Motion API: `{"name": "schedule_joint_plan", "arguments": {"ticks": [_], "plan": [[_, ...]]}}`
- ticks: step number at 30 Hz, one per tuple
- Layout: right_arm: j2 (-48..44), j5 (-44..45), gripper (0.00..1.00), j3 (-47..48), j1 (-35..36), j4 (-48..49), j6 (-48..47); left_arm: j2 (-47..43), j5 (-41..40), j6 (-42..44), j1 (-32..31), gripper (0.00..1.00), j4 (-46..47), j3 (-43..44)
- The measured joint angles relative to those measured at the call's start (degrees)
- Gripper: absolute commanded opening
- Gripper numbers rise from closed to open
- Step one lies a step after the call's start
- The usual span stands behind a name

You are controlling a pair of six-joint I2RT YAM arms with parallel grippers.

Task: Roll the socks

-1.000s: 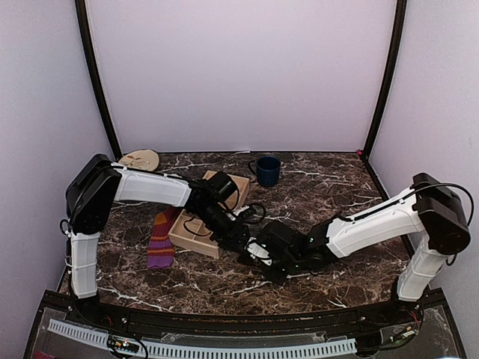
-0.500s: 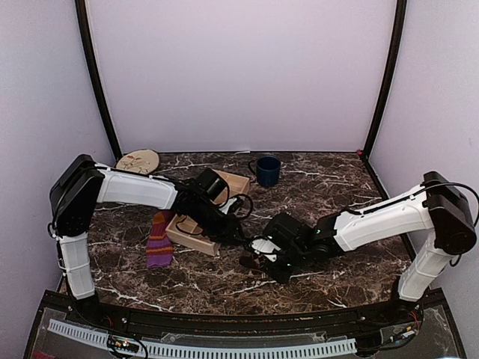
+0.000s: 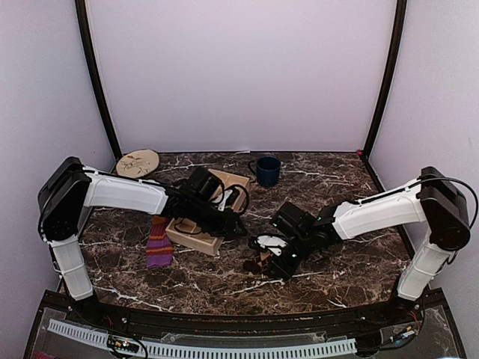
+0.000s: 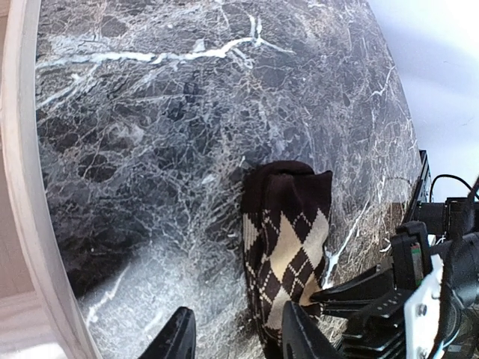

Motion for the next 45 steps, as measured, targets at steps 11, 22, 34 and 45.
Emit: {"name": "schedule_joint_plan", "arguments": {"ticks": [11, 22, 34, 45], "plan": [[2.8, -11.0, 0.0, 4.1, -4.4, -4.2, -0.2, -8.0, -7.0, -0.1, -3.7, 0.37, 7.1, -9.1], [7.4, -18.9, 0.0, 5.7, -7.5, -7.1, -0.1, -12.5, -13.1, 9.8, -11.1, 0.35, 11.3, -11.7], [8.5, -24.3, 0.0, 6.1, -9.6, -8.1, 0.5, -12.5, -16.9, 23.6, -18.1, 0.38, 10.2, -13.5], [9.6, -27.0, 0.0, 7.1, -10.4, -10.6, 0.5, -12.5, -21.6, 33.6, -20.9, 0.46, 11.3, -16.6]]}}
